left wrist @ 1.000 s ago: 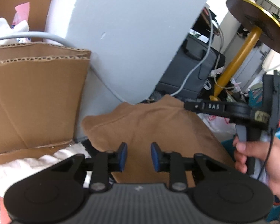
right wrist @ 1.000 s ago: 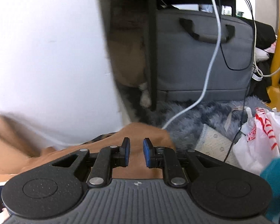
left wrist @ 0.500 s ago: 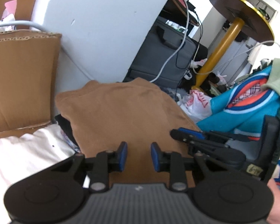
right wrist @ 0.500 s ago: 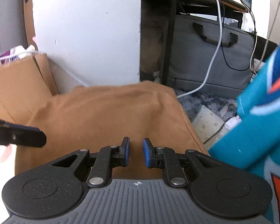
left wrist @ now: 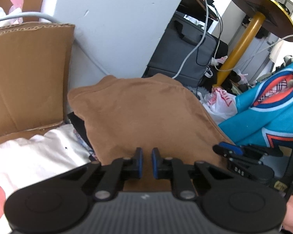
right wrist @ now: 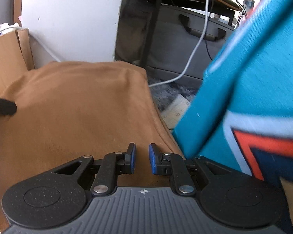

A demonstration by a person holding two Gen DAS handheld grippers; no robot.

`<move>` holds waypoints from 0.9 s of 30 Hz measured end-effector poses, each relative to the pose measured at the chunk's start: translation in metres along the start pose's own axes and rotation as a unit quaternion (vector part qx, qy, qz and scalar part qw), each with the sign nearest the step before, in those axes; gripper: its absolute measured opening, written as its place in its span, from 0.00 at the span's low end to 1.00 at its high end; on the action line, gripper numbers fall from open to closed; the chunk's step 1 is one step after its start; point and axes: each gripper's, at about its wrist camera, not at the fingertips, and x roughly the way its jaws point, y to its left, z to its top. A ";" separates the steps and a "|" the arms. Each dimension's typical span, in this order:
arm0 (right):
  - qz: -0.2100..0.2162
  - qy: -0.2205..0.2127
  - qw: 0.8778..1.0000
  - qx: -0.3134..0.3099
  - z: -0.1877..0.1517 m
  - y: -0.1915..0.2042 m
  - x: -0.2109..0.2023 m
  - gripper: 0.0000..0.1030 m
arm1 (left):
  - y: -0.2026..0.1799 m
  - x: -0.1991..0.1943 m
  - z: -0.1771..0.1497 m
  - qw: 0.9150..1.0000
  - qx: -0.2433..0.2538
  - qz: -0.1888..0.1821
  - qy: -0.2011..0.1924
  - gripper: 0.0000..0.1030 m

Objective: Fold clothes
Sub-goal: 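Press the released brown shirt flat with both open tools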

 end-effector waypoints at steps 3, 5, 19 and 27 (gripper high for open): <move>-0.011 0.001 1.000 -0.006 -0.008 -0.002 -0.007 0.20 | -0.003 -0.006 -0.001 1.000 0.000 0.001 0.002 0.12; -0.015 0.002 1.000 -0.007 -0.012 -0.004 -0.013 0.20 | -0.007 -0.010 -0.003 1.000 0.006 -0.001 0.002 0.12; -0.011 0.012 1.000 0.001 -0.040 -0.005 -0.040 0.23 | -0.011 -0.004 -0.022 1.000 0.021 0.010 0.011 0.08; -0.019 0.033 0.999 0.017 -0.049 -0.008 -0.048 0.33 | -0.017 -0.018 -0.019 0.999 0.018 0.020 0.038 0.23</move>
